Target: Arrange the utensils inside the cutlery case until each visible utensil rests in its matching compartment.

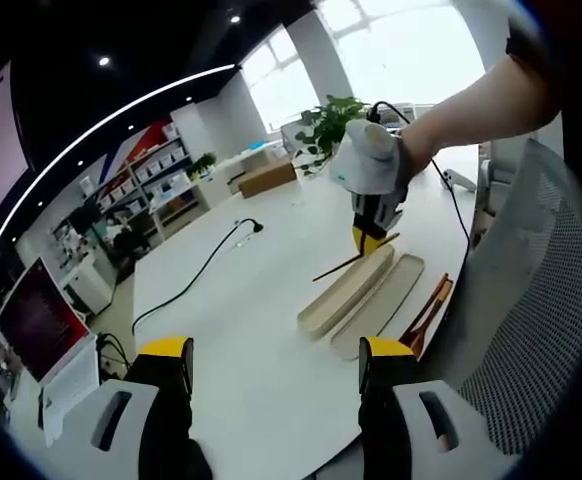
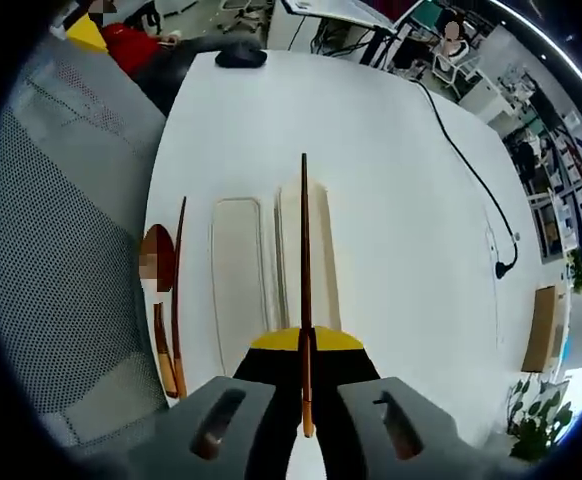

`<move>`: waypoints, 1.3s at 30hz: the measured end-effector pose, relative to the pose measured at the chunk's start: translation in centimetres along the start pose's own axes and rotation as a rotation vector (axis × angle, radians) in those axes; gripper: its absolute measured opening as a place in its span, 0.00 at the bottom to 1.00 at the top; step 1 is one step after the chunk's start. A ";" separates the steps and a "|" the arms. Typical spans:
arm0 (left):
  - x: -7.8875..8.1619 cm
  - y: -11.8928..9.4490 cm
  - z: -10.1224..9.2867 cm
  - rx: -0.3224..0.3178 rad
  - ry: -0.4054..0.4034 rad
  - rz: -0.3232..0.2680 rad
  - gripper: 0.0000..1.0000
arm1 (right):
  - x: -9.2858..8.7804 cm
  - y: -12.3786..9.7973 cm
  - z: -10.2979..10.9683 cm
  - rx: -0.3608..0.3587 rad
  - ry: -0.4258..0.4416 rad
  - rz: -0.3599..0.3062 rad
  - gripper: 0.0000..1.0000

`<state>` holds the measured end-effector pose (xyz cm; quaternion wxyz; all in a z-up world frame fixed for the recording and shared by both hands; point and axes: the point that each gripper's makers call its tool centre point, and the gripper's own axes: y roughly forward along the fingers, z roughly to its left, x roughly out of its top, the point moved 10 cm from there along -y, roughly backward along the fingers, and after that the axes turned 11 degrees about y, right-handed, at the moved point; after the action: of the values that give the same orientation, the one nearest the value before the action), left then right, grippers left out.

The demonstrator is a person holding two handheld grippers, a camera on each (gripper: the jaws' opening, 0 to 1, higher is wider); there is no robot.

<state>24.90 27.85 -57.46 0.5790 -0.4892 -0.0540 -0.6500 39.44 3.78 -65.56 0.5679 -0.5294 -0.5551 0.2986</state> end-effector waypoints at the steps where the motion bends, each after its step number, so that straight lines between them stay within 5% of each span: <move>1: 0.0 0.0 0.0 0.000 0.001 0.000 0.69 | 0.1 0.1 0.0 0.005 -0.002 0.001 0.00; 13: 0.0 0.1 0.0 -0.008 0.000 0.006 0.69 | 1.4 1.9 -0.2 0.011 -0.026 -0.003 0.00; 39: -0.5 0.6 0.0 -0.028 0.008 0.047 0.68 | 0.6 5.5 -1.0 0.051 0.001 0.015 0.00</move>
<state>25.30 28.00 -58.14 0.5874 -0.4956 -0.0311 -0.6390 41.92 5.48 -70.34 0.5792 -0.5191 -0.5428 0.3167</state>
